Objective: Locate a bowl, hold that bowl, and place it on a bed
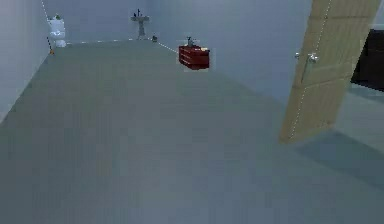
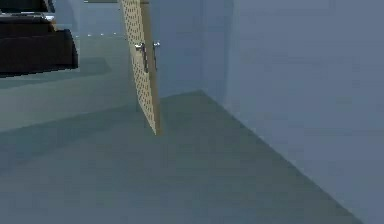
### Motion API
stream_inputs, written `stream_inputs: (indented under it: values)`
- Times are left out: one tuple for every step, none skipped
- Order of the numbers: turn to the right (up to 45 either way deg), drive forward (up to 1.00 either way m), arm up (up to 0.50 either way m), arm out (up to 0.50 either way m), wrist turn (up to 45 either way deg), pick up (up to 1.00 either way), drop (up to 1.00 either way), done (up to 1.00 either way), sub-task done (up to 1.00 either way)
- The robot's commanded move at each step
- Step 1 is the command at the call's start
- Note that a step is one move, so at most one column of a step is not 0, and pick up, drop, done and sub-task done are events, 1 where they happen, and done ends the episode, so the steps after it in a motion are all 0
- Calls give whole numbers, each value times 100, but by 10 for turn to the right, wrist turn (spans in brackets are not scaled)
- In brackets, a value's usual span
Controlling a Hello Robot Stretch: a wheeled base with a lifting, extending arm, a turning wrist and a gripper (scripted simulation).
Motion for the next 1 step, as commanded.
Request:
stream_inputs:
  values:
    - [0,100,0,0,0,0,0,0,0]
